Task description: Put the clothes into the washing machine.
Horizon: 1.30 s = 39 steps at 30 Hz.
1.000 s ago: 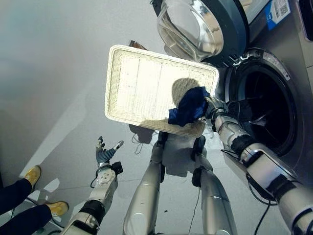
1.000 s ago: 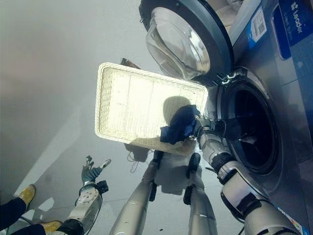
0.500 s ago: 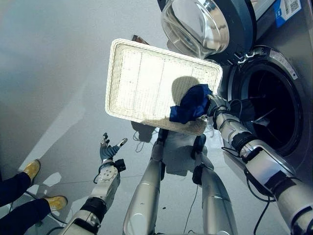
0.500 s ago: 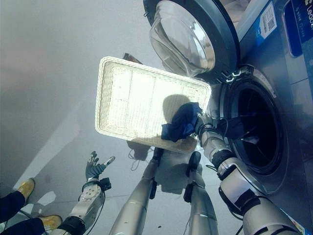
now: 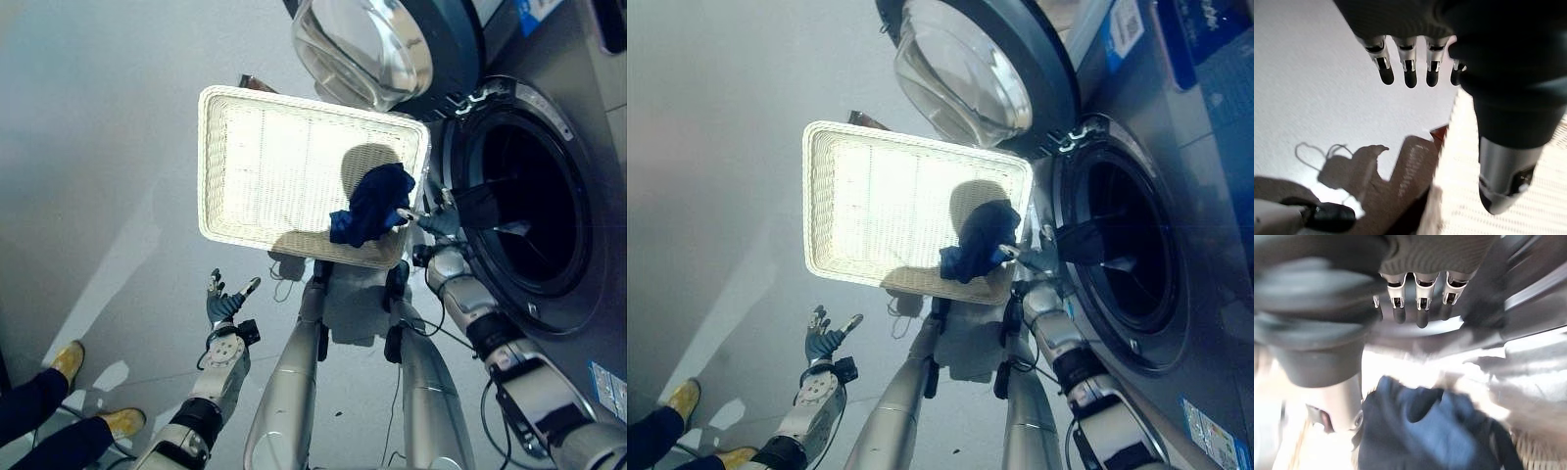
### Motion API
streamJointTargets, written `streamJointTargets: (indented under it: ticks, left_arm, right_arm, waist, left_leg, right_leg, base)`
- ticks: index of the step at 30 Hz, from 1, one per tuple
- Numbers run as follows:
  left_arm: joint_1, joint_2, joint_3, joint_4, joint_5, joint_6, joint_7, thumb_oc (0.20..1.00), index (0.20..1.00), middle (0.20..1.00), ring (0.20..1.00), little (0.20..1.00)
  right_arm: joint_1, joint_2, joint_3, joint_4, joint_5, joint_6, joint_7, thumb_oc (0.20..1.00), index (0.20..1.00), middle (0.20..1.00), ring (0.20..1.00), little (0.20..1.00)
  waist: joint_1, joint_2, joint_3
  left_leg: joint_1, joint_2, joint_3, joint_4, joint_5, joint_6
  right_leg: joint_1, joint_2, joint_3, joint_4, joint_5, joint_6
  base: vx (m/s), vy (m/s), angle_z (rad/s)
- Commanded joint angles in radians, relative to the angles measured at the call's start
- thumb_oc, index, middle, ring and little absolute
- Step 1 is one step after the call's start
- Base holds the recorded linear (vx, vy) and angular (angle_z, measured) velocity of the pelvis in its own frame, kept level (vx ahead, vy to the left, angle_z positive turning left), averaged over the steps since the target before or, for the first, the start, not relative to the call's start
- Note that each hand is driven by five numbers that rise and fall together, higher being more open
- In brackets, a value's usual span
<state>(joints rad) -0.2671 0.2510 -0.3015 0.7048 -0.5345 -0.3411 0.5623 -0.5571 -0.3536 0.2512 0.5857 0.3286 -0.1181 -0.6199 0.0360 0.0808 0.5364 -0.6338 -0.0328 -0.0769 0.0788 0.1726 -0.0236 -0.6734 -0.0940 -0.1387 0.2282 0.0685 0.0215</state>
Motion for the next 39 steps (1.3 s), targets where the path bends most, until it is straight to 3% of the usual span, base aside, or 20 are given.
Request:
streamJointTargets:
  ticks: [1, 12, 15, 16, 21, 23, 28, 34, 37, 39]
  left_arm:
    - [0.064, -0.005, 0.042, 0.011, -0.004, -0.046, 0.034, 1.0, 1.0, 1.0, 1.0, 1.0]
    - [0.07, -0.019, 0.059, 0.021, -0.013, -0.075, 0.049, 1.0, 1.0, 1.0, 1.0, 1.0]
    - [0.071, -0.02, 0.062, 0.019, -0.014, -0.074, 0.046, 1.0, 1.0, 1.0, 1.0, 1.0]
    - [0.068, -0.019, 0.068, 0.019, -0.012, -0.068, 0.042, 1.0, 1.0, 1.0, 1.0, 1.0]
    - [0.065, -0.007, 0.081, 0.021, -0.008, -0.058, 0.023, 1.0, 1.0, 1.0, 1.0, 1.0]
    - [0.062, 0.015, 0.078, 0.021, -0.011, -0.05, 0.009, 1.0, 1.0, 1.0, 1.0, 1.0]
    - [0.039, 0.048, 0.045, 0.029, -0.022, -0.038, 0.001, 1.0, 1.0, 1.0, 1.0, 1.0]
    - [0.011, 0.069, 0.022, 0.037, -0.034, -0.025, -0.007, 1.0, 1.0, 1.0, 1.0, 1.0]
    - [-0.006, 0.074, 0.01, 0.039, -0.034, -0.017, -0.008, 1.0, 1.0, 1.0, 1.0, 1.0]
    - [-0.021, 0.082, -0.003, 0.039, -0.034, -0.009, -0.01, 1.0, 1.0, 1.0, 1.0, 1.0]
  right_arm:
    - [0.026, -0.024, -0.095, -0.146, -0.043, -0.157, -0.157, 1.0, 1.0, 1.0, 1.0, 1.0]
    - [0.041, -0.065, -0.17, -0.342, -0.301, -0.203, -0.319, 1.0, 1.0, 1.0, 1.0, 1.0]
    - [0.03, -0.08, -0.142, -0.386, -0.453, -0.177, -0.272, 1.0, 1.0, 1.0, 1.0, 1.0]
    - [0.019, -0.097, -0.096, -0.415, -0.566, -0.144, -0.203, 1.0, 1.0, 1.0, 1.0, 1.0]
    - [-0.009, -0.146, 0.008, -0.427, -0.718, -0.098, -0.078, 1.0, 1.0, 1.0, 1.0, 1.0]
    - [-0.048, -0.194, 0.108, -0.408, -0.782, -0.08, 0.057, 1.0, 1.0, 1.0, 1.0, 1.0]
    - [-0.132, -0.229, 0.276, -0.336, -0.788, -0.093, 0.184, 1.0, 1.0, 1.0, 1.0, 1.0]
    - [-0.212, -0.224, 0.394, -0.244, -0.796, -0.036, 0.265, 1.0, 1.0, 1.0, 1.0, 1.0]
    - [-0.253, -0.21, 0.452, -0.172, -0.792, 0.025, 0.324, 1.0, 1.0, 1.0, 1.0, 1.0]
    - [-0.28, -0.199, 0.494, -0.092, -0.769, 0.102, 0.362, 1.0, 1.0, 1.0, 1.0, 1.0]
  waist:
    - [-0.005, -0.025, -0.016]
    - [-0.042, -0.029, -0.016]
    - [-0.041, -0.028, -0.016]
    - [-0.039, -0.029, -0.016]
    - [-0.027, -0.037, -0.016]
    - [-0.012, -0.044, -0.016]
    - [0.02, -0.052, -0.016]
    - [0.048, -0.053, -0.016]
    - [0.062, -0.053, -0.016]
    - [0.075, -0.053, -0.016]
  left_leg:
    - [0.005, -0.03, 0.068, 0.032, -0.019, 0.04]
    - [0.025, -0.034, 0.097, 0.032, -0.043, 0.052]
    - [0.027, -0.035, 0.098, 0.029, -0.041, 0.052]
    - [0.028, -0.036, 0.098, 0.027, -0.039, 0.05]
    - [0.028, -0.033, 0.094, 0.016, -0.031, 0.043]
    - [0.033, -0.03, 0.086, 0.0, -0.021, 0.037]
    - [0.037, -0.027, 0.067, -0.023, -0.006, 0.029]
    - [0.036, -0.026, 0.049, -0.043, 0.009, 0.021]
    - [0.029, -0.026, 0.04, -0.046, 0.015, 0.018]
    - [0.025, -0.027, 0.032, -0.046, 0.018, 0.016]
  right_leg:
    - [0.022, -0.002, 0.06, -0.045, 0.114, 0.058]
    - [0.023, 0.001, 0.097, -0.07, 0.136, 0.07]
    - [0.026, 0.0, 0.098, -0.075, 0.136, 0.071]
    - [0.027, -0.003, 0.094, -0.078, 0.136, 0.074]
    - [0.036, -0.006, 0.083, -0.087, 0.132, 0.078]
    - [0.047, -0.007, 0.067, -0.096, 0.127, 0.08]
    - [0.063, -0.012, 0.034, -0.105, 0.121, 0.084]
    - [0.073, -0.016, 0.009, -0.115, 0.118, 0.087]
    - [0.071, -0.02, -0.007, -0.115, 0.117, 0.088]
    - [0.072, -0.023, -0.018, -0.115, 0.117, 0.088]
  base:
    - [0.0, 0.036, -0.25]
    - [-0.01, 0.046, -0.15]
    - [-0.03, 0.02, -0.05]
    - [-0.03, 0.009, -0.1]
    - [-0.03, -0.021, -0.05]
    - [-0.04, -0.099, 0.09]
    - [-0.03, -0.085, 0.12]
    - [-0.02, -0.059, 0.12]
    - [-0.02, -0.059, 0.11]
    - [0.0, -0.072, 0.11]
